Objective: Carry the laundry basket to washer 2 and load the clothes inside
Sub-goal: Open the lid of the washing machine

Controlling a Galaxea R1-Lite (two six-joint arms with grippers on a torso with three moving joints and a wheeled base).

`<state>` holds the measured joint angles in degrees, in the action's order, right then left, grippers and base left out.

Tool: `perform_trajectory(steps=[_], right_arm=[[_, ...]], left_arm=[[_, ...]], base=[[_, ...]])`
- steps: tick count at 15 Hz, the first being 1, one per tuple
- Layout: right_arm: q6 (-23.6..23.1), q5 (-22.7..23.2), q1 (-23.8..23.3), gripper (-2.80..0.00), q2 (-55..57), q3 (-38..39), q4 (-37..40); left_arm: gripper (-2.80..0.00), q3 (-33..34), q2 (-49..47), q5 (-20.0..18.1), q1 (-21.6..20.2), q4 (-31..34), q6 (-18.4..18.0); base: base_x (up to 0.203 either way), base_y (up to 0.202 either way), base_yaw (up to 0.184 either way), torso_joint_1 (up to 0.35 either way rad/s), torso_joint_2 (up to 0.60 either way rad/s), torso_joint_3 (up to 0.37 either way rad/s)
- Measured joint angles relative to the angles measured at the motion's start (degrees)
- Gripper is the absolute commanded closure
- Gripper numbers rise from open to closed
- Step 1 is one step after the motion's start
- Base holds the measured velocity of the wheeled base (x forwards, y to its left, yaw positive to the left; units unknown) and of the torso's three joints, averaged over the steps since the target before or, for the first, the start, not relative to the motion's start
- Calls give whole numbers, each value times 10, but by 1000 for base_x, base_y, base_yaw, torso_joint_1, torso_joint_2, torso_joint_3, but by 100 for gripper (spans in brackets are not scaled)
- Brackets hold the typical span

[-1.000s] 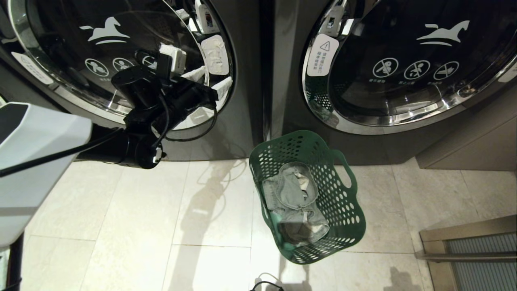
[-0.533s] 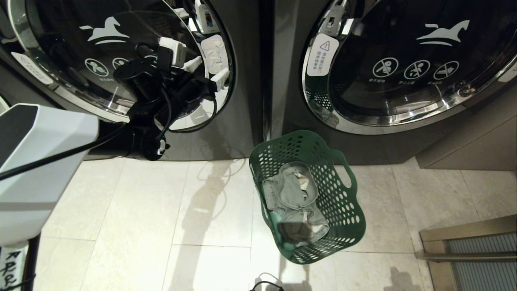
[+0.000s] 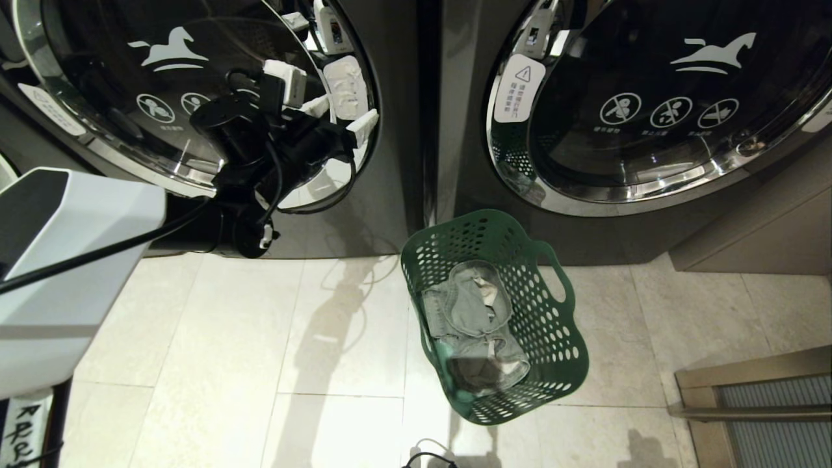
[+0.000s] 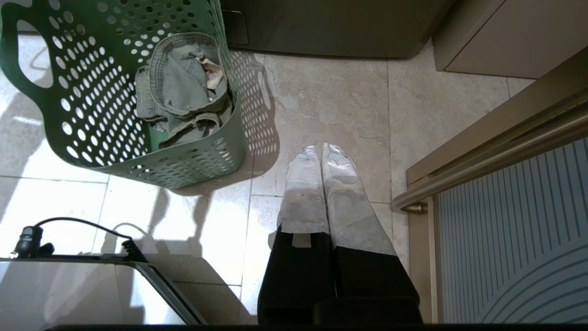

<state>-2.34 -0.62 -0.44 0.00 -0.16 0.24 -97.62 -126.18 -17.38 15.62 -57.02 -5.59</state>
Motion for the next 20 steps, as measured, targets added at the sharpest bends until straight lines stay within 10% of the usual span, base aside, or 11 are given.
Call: perform_trajectory(steps=[20], right_arm=[[7,-1,0,0,0,1,-1]], left_arm=[[-280,-129,-67,-98,-9,53,39]], base=[[0,0,0,0,0,0]])
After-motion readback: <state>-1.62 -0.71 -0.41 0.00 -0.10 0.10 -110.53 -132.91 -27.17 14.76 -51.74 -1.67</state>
